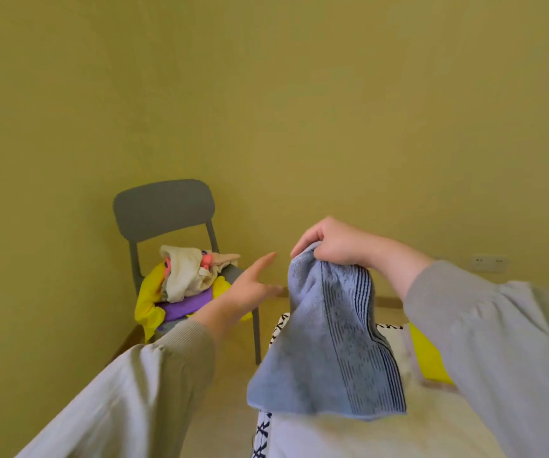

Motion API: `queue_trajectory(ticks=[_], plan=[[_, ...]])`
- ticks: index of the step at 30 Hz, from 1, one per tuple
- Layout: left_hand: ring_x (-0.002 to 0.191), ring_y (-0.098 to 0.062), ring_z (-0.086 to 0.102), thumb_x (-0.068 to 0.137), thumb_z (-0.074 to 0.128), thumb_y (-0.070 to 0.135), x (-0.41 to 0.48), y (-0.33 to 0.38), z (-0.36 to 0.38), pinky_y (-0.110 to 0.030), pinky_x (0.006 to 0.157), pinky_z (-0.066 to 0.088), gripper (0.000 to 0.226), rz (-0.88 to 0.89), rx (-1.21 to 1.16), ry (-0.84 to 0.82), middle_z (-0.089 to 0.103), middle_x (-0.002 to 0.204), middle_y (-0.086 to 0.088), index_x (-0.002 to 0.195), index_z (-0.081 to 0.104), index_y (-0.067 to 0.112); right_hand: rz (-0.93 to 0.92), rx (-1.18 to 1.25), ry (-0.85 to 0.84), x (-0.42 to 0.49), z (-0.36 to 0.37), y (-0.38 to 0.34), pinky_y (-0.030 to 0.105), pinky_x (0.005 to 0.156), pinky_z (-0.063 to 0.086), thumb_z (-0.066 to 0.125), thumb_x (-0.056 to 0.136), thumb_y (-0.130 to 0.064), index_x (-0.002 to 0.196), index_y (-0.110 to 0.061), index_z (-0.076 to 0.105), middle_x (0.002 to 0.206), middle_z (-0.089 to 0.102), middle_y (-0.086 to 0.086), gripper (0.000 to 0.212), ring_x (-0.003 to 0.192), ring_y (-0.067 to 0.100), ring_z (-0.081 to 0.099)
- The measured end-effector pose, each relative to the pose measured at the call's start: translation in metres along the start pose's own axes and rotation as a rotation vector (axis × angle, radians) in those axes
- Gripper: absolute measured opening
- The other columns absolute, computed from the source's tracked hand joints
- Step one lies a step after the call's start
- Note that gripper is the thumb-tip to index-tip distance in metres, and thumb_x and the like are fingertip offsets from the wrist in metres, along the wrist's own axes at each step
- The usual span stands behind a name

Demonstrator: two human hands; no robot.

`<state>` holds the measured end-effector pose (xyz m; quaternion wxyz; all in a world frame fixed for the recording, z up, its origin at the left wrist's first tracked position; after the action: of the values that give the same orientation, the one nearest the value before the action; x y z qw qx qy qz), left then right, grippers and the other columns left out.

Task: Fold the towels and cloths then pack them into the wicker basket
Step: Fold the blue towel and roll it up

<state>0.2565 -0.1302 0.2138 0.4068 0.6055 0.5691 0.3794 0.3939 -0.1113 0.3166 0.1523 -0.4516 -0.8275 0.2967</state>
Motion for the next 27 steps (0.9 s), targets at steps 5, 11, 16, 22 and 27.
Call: queue_trajectory(ticks=[5,11,16,22,27], plan=[[0.118,-0.015,0.055,0.069,0.071,0.009,-0.036,0.022,0.011,-0.031,0.100,0.042,0.057,-0.005,-0.048,-0.214,0.062,0.125,0.001,0.123,0.059,0.020,-0.094,-0.044,-0.012,-0.017,0.006,-0.044,0.018,0.069,0.048,0.035,0.074,0.012,0.089,-0.020,0.074,0.091,0.070,0.003,0.052,0.084,0.014,0.062],[0.106,-0.020,0.064,0.073,0.073,-0.002,-0.061,0.021,-0.003,-0.026,0.093,0.050,0.037,-0.034,-0.138,-0.236,0.069,0.113,-0.008,0.109,0.067,0.008,-0.163,-0.096,-0.055,-0.036,0.012,-0.073,0.028,0.077,0.053,0.032,0.071,0.013,0.086,-0.021,0.074,0.090,0.072,0.002,0.056,0.085,0.016,0.065],[0.098,-0.018,0.067,0.081,0.065,-0.008,-0.078,0.029,-0.018,-0.021,0.080,0.053,0.030,-0.052,-0.161,-0.261,0.070,0.108,-0.007,0.107,0.065,0.007,-0.187,-0.142,0.013,-0.044,0.007,-0.086,0.022,0.074,0.050,0.034,0.073,0.013,0.090,-0.018,0.074,0.089,0.070,0.001,0.053,0.086,0.015,0.063],[0.103,-0.019,0.063,0.071,0.081,0.029,-0.080,0.029,-0.042,-0.032,0.093,0.050,0.047,-0.103,0.358,-0.182,0.068,0.111,-0.002,0.112,0.065,0.014,-0.234,-0.313,0.180,-0.056,0.001,-0.094,0.025,0.068,0.046,0.034,0.069,0.013,0.083,-0.015,0.074,0.084,0.069,0.002,0.050,0.083,0.016,0.060],[0.084,-0.015,0.055,0.077,0.074,0.039,-0.087,0.025,-0.056,-0.025,0.077,0.049,0.032,-0.125,0.837,-0.060,0.057,0.091,0.001,0.094,0.057,0.018,-0.231,-0.396,0.388,-0.064,-0.008,-0.086,0.028,0.068,0.045,0.041,0.070,0.010,0.081,-0.016,0.071,0.085,0.068,0.003,0.041,0.084,0.023,0.058]])
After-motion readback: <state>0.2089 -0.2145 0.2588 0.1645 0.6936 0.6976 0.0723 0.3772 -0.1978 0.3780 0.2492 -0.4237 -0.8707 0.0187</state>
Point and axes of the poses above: each hand's wrist, its own x-axis towards the middle knuckle, its own z-axis out of the palm, y = z × x, the point moved 7 cm from there along x, towards the middle knuckle
